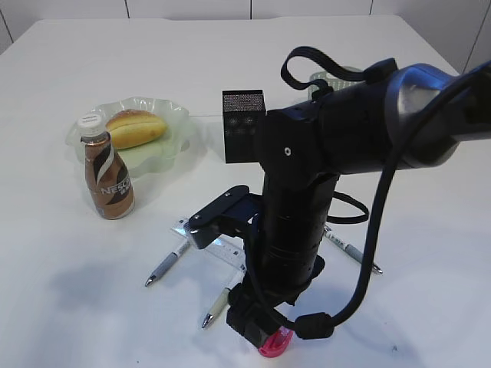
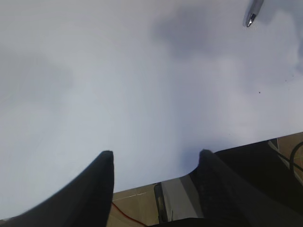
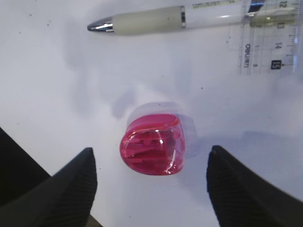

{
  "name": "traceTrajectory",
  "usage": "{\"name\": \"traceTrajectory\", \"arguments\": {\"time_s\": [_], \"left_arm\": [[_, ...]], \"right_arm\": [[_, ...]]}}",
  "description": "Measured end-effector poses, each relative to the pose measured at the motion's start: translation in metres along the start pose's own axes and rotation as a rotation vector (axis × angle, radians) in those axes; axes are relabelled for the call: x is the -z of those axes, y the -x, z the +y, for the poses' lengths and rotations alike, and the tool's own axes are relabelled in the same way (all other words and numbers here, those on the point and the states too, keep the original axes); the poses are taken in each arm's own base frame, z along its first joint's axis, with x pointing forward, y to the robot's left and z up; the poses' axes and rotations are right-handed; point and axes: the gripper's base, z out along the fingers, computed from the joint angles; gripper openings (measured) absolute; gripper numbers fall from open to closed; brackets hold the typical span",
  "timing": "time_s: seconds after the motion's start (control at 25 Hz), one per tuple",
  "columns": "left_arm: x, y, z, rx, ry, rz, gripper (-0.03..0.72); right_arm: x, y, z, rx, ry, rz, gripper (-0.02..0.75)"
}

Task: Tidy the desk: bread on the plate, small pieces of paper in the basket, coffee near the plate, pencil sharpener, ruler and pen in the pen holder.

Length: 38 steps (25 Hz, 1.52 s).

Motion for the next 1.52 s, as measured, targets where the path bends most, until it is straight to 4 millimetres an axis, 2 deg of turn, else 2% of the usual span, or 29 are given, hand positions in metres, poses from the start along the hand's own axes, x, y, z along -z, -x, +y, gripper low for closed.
{"name": "traceTrajectory", "arguments": {"time_s": [0.04,0.16,0.44,0.72,1.2,1.52], "left_arm": [[0.000,0.000,0.000,0.000,0.000,0.000,0.394],[0.000,0.000,0.000,0.000,0.000,0.000,0.394],[0.000,0.000,0.000,0.000,0.001,0.000,0.394],[0.000,0.000,0.000,-0.001,0.002,0.000,0.394],[0.000,0.000,0.001,-0.003,0.010,0.000,0.394],[0.000,0.000,0.001,-0.003,0.010,0.000,0.394]], "right_arm": [[0.000,0.000,0.000,-0.003,0.004,-0.001,0.588],[0.000,0.000,0.000,-0.001,0.001,0.000,0.604],[0.000,0.000,-0.001,0.005,-0.007,0.003,0.601],[-0.017,0.001,-0.003,0.000,0.000,0.047,0.596],[-0.018,0.001,-0.003,-0.002,0.001,0.045,0.595],[-0.030,0.002,-0.003,-0.015,0.025,0.071,0.595]]}}
